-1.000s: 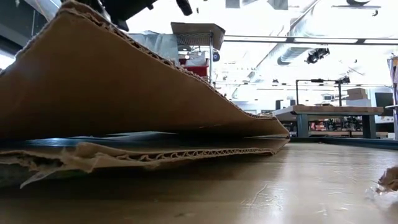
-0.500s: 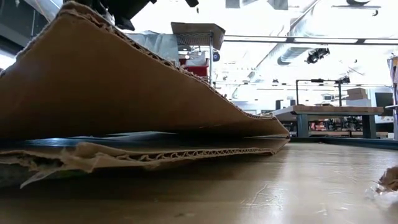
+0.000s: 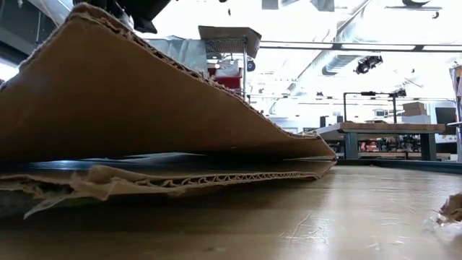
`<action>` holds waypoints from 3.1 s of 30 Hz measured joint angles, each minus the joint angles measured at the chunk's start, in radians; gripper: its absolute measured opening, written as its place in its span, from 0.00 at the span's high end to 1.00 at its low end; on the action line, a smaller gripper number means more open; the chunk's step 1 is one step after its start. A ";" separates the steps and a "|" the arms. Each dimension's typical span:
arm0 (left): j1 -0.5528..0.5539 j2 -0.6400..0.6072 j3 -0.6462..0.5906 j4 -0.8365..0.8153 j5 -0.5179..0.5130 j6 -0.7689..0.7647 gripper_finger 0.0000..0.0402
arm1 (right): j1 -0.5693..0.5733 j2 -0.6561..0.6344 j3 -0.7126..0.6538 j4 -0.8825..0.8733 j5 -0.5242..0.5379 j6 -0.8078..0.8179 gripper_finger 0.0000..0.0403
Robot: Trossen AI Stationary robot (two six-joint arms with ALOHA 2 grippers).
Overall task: Unpack boxes
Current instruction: Put the silver cutter on top of the flat box, then return to Home Position
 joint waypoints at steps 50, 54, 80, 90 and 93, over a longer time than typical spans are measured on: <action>0.070 -0.002 0.025 -0.549 -0.220 -0.167 0.85 | 0.166 -0.162 -0.004 -0.832 0.371 0.532 1.00; 0.124 0.060 0.092 -0.955 -0.350 -0.202 0.85 | 0.260 -0.228 -0.003 -0.927 0.486 0.684 1.00; 0.460 0.015 0.011 -0.656 0.234 -0.300 0.53 | 0.120 -0.617 -0.500 -0.762 0.595 1.038 1.00; 0.611 -0.614 -0.376 -0.744 0.157 -0.184 0.79 | -0.108 -0.998 -0.792 -0.397 0.298 1.023 1.00; 0.631 -0.789 -0.505 -0.757 0.137 -0.154 0.90 | -0.135 -1.072 -0.855 -0.338 0.283 1.035 1.00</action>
